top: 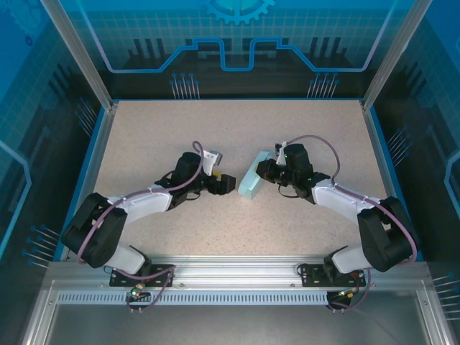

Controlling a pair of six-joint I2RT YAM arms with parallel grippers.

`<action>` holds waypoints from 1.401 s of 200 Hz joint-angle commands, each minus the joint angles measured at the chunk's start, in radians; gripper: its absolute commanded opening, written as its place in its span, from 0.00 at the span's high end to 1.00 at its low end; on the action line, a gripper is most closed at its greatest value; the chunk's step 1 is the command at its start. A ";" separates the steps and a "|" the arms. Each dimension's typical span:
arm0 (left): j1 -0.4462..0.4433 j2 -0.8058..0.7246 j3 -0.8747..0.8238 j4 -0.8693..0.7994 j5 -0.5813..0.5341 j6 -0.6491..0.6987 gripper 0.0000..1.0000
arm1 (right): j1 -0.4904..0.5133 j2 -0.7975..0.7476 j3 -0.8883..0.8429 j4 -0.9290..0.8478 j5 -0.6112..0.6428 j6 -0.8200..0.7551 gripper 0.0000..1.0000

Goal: Fold the paper box

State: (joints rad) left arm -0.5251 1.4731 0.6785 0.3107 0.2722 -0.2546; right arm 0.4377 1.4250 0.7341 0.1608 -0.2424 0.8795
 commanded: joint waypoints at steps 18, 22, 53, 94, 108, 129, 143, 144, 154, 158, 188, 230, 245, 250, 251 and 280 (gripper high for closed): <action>-0.112 0.031 0.023 0.116 -0.084 0.134 0.11 | -0.004 0.024 -0.032 -0.111 0.054 -0.033 0.91; -0.119 0.042 0.027 0.120 -0.089 0.140 0.11 | -0.004 0.023 -0.033 -0.110 0.053 -0.033 0.91; -0.184 0.090 0.051 0.140 -0.152 0.187 0.11 | -0.005 0.019 -0.035 -0.110 0.054 -0.035 0.91; -0.265 0.143 0.064 0.166 -0.288 0.258 0.13 | -0.005 0.023 -0.038 -0.105 0.052 -0.035 0.91; -0.283 0.157 0.064 0.191 -0.326 0.276 0.15 | -0.005 0.024 -0.038 -0.104 0.050 -0.033 0.91; -0.304 0.179 0.071 0.206 -0.346 0.294 0.21 | -0.006 0.025 -0.038 -0.103 0.051 -0.033 0.91; -0.308 0.194 0.076 0.208 -0.352 0.296 0.25 | -0.007 0.025 -0.038 -0.103 0.051 -0.033 0.91; -0.308 0.194 0.077 0.208 -0.352 0.296 0.26 | -0.007 0.025 -0.038 -0.103 0.051 -0.034 0.91; -0.309 0.202 0.076 0.216 -0.355 0.295 0.28 | -0.007 0.023 -0.038 -0.103 0.051 -0.033 0.91; -0.308 0.203 0.076 0.218 -0.354 0.295 0.29 | -0.006 0.022 -0.038 -0.104 0.051 -0.033 0.91; -0.308 0.211 0.074 0.229 -0.356 0.295 0.36 | -0.009 0.016 -0.034 -0.104 0.048 -0.033 0.91; -0.298 0.196 0.062 0.213 -0.347 0.310 0.50 | -0.026 -0.014 0.007 -0.139 0.031 -0.074 0.84; -0.288 0.179 0.058 0.195 -0.334 0.324 0.55 | -0.028 -0.028 0.035 -0.169 0.025 -0.104 0.79; -0.283 0.172 0.057 0.190 -0.328 0.329 0.57 | -0.029 -0.033 0.045 -0.182 0.024 -0.117 0.76; -0.282 0.170 0.058 0.188 -0.326 0.329 0.57 | -0.030 -0.034 0.048 -0.185 0.023 -0.120 0.76; -0.235 0.120 0.059 0.120 -0.255 0.364 0.63 | -0.038 -0.085 0.099 -0.274 0.031 -0.217 0.65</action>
State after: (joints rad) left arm -0.7994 1.6573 0.7269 0.4747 -0.0601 0.0605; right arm 0.4160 1.3975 0.7780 0.0181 -0.2325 0.7727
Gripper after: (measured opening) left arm 0.435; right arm 0.313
